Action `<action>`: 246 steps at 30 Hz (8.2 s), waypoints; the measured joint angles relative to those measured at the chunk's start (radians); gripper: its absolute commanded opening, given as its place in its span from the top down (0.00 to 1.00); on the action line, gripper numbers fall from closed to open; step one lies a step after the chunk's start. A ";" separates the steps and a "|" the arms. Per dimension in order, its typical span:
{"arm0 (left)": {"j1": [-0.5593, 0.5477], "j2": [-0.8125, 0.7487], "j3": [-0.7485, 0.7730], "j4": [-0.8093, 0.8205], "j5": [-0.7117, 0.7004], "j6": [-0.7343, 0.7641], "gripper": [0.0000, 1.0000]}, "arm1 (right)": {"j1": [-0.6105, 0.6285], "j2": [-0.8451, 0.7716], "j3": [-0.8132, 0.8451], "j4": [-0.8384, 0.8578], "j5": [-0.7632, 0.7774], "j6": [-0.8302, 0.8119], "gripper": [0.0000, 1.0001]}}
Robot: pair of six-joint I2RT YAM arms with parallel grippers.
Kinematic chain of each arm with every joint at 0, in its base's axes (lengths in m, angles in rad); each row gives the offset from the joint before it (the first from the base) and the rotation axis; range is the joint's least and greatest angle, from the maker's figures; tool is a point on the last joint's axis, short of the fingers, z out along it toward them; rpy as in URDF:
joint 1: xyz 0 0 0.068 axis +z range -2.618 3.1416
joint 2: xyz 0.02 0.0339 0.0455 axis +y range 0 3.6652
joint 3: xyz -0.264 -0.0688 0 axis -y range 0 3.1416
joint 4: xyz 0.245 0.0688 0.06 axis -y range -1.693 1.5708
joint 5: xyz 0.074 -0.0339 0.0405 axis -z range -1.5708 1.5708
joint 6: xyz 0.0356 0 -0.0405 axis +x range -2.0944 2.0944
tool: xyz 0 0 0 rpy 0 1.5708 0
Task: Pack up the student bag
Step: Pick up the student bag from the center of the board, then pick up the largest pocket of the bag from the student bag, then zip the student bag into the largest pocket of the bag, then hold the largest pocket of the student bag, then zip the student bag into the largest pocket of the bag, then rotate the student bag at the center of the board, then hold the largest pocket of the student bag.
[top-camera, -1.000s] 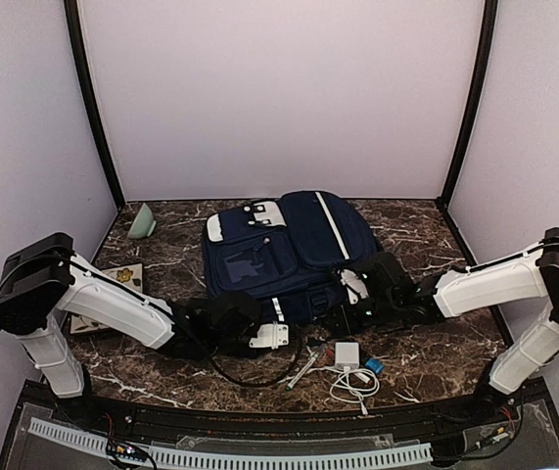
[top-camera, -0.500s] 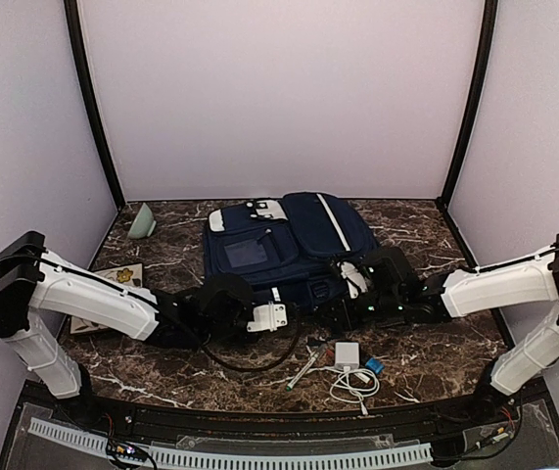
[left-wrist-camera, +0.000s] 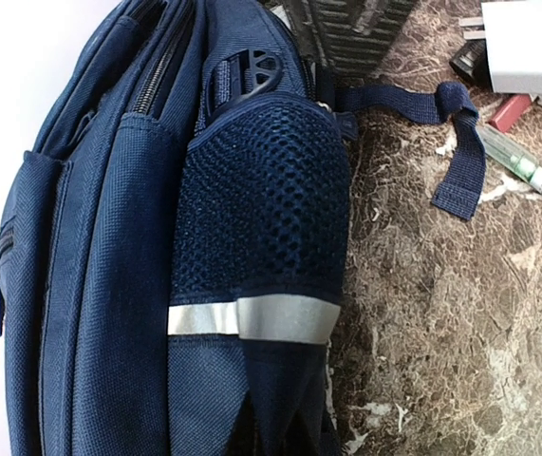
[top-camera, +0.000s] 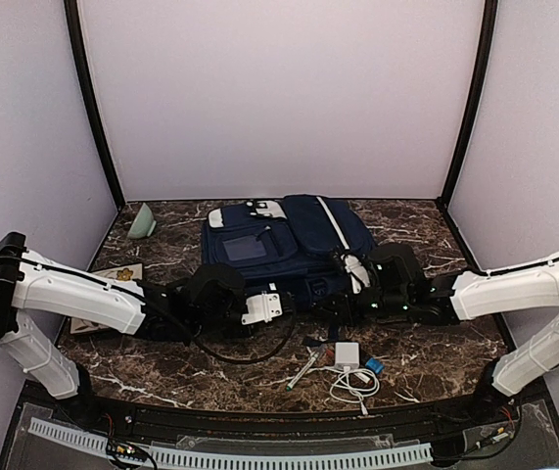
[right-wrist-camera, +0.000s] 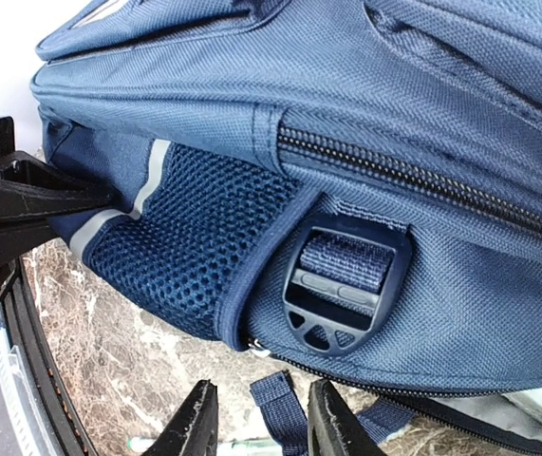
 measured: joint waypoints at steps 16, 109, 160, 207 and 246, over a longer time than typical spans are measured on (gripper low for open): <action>0.013 -0.092 0.032 -0.087 0.081 -0.077 1.00 | 0.001 -0.087 -0.121 0.153 -0.016 0.019 0.70; -0.056 0.451 0.440 0.041 0.219 0.054 0.49 | -0.340 -0.164 -0.039 -0.365 -0.120 -0.028 1.00; -0.044 -0.146 -0.047 -0.085 0.345 -0.002 0.44 | -0.461 0.307 0.517 -0.754 0.003 -0.313 1.00; 0.575 0.192 0.431 0.093 0.355 -0.780 0.35 | -0.061 0.160 0.217 -0.351 -0.084 0.108 1.00; 0.006 0.161 0.141 0.040 0.204 0.136 0.56 | -0.063 0.111 0.235 -0.377 -0.145 0.148 1.00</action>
